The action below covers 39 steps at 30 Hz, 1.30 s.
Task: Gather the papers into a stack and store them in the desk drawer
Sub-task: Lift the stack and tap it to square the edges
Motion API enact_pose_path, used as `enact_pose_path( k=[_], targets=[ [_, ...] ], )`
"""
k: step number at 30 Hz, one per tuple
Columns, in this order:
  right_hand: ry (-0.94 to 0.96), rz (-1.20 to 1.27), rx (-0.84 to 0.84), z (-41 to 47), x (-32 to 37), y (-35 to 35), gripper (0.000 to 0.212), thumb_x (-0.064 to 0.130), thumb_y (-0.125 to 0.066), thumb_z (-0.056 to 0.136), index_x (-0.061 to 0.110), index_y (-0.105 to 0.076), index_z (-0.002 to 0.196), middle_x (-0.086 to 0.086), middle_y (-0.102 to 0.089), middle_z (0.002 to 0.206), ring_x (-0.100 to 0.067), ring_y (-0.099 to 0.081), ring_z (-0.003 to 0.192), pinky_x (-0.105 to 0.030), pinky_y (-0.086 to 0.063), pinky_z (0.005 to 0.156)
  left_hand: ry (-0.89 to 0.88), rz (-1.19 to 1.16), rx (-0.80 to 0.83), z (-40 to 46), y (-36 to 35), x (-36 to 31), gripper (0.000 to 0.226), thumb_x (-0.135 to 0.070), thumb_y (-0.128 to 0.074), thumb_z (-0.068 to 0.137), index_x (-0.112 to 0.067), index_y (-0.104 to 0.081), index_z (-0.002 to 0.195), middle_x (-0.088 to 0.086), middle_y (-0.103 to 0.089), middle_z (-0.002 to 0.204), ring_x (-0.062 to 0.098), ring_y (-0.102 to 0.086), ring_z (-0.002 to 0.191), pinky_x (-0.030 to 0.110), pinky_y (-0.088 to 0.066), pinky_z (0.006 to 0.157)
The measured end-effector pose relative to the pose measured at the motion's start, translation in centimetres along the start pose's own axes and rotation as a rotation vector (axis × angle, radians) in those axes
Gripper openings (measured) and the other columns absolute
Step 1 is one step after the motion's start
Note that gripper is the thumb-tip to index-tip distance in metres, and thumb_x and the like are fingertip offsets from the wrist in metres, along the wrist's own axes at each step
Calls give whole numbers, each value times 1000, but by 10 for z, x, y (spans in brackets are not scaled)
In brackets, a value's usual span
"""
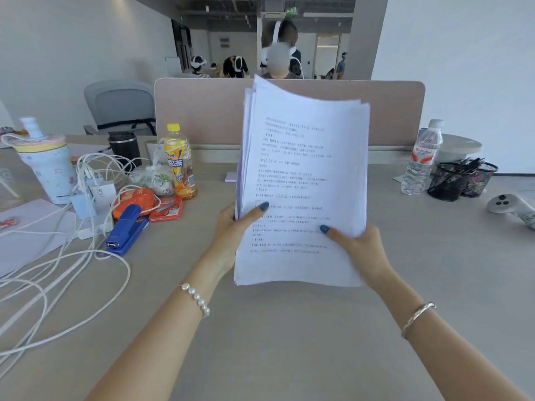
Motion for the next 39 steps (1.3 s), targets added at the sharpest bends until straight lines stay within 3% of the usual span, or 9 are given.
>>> enact_pose_path(
  k=[5,8,11,15,21,25,29,34,39],
  targets=[
    [-40,-8,40,-9,-22,3,29,19,-81,68,22,-68,94,8,-73,85,-12,-68,79,-19,-52,59,97,97,144,-15,-10,31,26,-31,-71,74,-33,-69,100,-17,-76,90,4,-71,88,26,-53,73],
    [-80,13,46,-16,-32,5,29,22,-80,69,22,-68,96,3,-74,94,-10,-70,83,-24,-56,67,75,25,78,-16,-6,39,38,-27,-70,74,-25,-63,112,-10,-75,98,7,-71,90,20,-54,63],
    [19,26,31,-8,-12,18,19,19,-77,73,21,-68,89,6,-73,88,-7,-69,77,-22,-56,65,-33,27,62,-8,-2,21,53,-30,-76,67,-18,-61,116,-8,-73,104,7,-70,94,19,-54,70],
    [66,28,44,-2,-1,8,19,24,-78,71,27,-69,88,9,-74,89,-10,-69,82,-26,-57,68,-85,111,93,-4,-21,17,35,-19,-78,72,-33,-63,100,-19,-74,92,1,-69,91,16,-53,71],
    [75,8,28,4,-7,14,33,19,-74,76,11,-64,106,-6,-72,105,-20,-69,93,-38,-57,78,-103,83,4,1,-6,17,31,-18,-76,73,-28,-62,99,-17,-74,90,5,-71,85,17,-54,64],
    [12,-26,99,8,-15,10,33,21,-73,77,16,-62,108,-1,-70,105,-20,-66,98,-31,-56,76,-125,13,-34,4,0,16,65,-30,-80,59,-10,-57,117,2,-74,105,17,-71,94,29,-57,72],
    [33,-52,165,7,-10,-5,39,28,-73,77,27,-61,114,12,-69,107,-6,-65,98,-25,-52,80,-42,69,13,0,-11,30,36,-30,-78,63,-28,-68,98,-11,-75,95,9,-70,94,24,-55,75],
    [29,-33,79,10,-7,-3,9,24,-60,88,31,-60,93,7,-68,96,-14,-66,87,-31,-54,74,-43,86,-28,5,-4,27,31,-25,-78,72,-25,-66,100,-12,-74,94,8,-71,90,23,-55,73],
    [133,-43,47,9,11,-3,20,22,-60,88,28,-56,107,9,-66,103,-13,-63,95,-31,-53,80,-88,97,-55,5,-7,18,14,-22,-71,79,-30,-69,90,-20,-74,82,-1,-70,84,18,-55,71]
  ],
)
Point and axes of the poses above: each hand's wrist, its own z-axis towards the middle knuckle, its own y-axis out of the back of the hand, x = y × z, the point moved 5 cm from there along z, towards the middle knuckle
